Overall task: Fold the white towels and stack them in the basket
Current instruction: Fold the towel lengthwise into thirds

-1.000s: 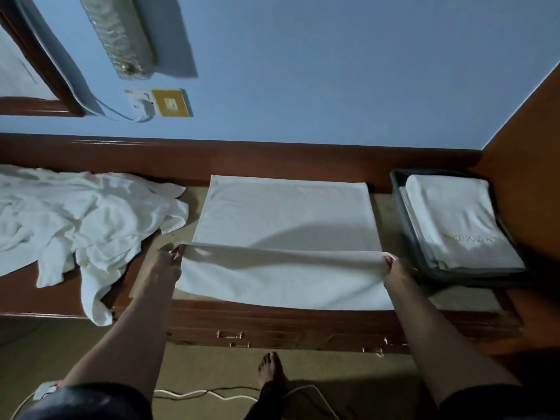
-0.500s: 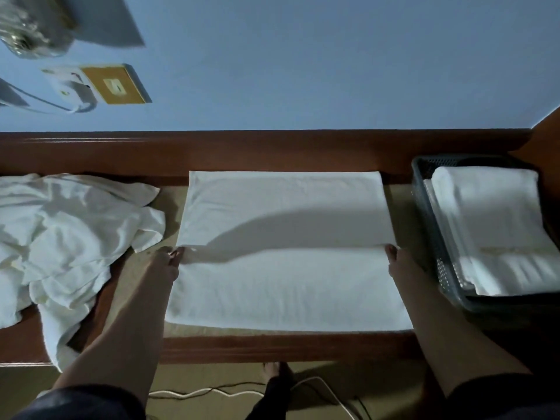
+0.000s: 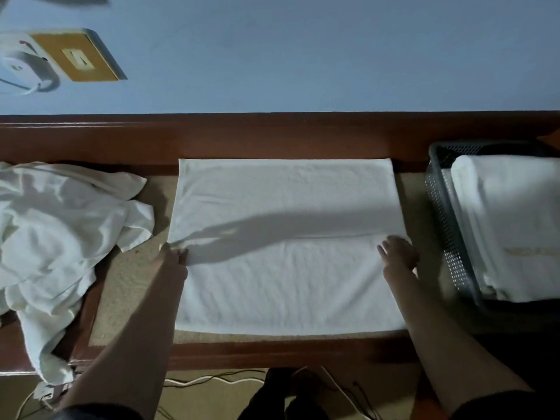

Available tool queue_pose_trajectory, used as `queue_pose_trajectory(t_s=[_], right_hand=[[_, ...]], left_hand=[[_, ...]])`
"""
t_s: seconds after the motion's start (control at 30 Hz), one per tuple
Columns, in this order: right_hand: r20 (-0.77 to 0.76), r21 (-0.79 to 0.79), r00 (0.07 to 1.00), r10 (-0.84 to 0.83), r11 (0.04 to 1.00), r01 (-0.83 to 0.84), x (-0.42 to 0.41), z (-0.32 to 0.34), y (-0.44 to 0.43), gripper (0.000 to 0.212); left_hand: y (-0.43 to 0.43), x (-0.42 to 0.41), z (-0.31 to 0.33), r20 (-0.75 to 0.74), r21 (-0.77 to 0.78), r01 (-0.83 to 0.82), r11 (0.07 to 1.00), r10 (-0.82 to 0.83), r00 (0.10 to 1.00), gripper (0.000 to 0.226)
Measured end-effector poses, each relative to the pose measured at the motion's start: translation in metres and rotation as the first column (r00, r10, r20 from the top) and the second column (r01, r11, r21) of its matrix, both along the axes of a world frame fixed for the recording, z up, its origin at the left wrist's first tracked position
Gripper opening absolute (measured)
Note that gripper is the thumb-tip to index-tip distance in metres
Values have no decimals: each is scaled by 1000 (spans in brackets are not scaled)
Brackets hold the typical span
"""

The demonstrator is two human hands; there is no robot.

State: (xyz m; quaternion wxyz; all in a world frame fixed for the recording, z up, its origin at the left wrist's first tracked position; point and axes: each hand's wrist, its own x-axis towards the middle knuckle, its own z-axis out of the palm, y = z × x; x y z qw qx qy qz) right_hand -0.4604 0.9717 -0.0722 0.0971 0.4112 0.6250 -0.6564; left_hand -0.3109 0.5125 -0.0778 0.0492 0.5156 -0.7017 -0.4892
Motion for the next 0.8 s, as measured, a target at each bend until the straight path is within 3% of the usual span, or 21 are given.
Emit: queue_pose_trajectory(t_s=[0.03,0.1,0.13,0.2,0.3,0.4,0.47,0.5,0.67,0.8], right_hand=[[-95,-24,987,-127,992,126,4,-1,-3,12],[-146,275,988,57,961,-15,17,0,-15,16],[-138,443,964,226,885,-144,25,-1,-18,21],[-168,650,835,524,696,-306,39,-2,-26,26],[-121,847,573,811,385,-367,65,-17,-36,36],[69,892,440,895,142,-428,92,-37,-39,51],[179,882,395,901,31,-470,107,-49,-33,55],[208,879,373,904,-6,-476,111,-56,-26,57],[293,885,237,926,-169,-434,100,-72,19,67],[333,881,254,908,-204,-426,70,-69,55,76]], left_hand=[[9,-5,1,-19,11,-87,996,87,996,21],[34,-17,9,3,-24,-227,974,228,974,9],[51,-22,12,-40,-106,-198,974,195,980,9],[92,-25,16,-104,-265,71,962,-102,989,20],[156,-21,-3,-25,-455,524,720,-598,801,24],[209,-18,-30,176,-497,770,399,-823,540,45],[229,-17,-46,282,-454,857,244,-873,398,59],[234,-17,-52,323,-445,872,204,-872,368,63],[244,-14,-62,468,-488,864,123,-799,378,68],[244,-15,-59,483,-517,849,104,-784,390,70]])
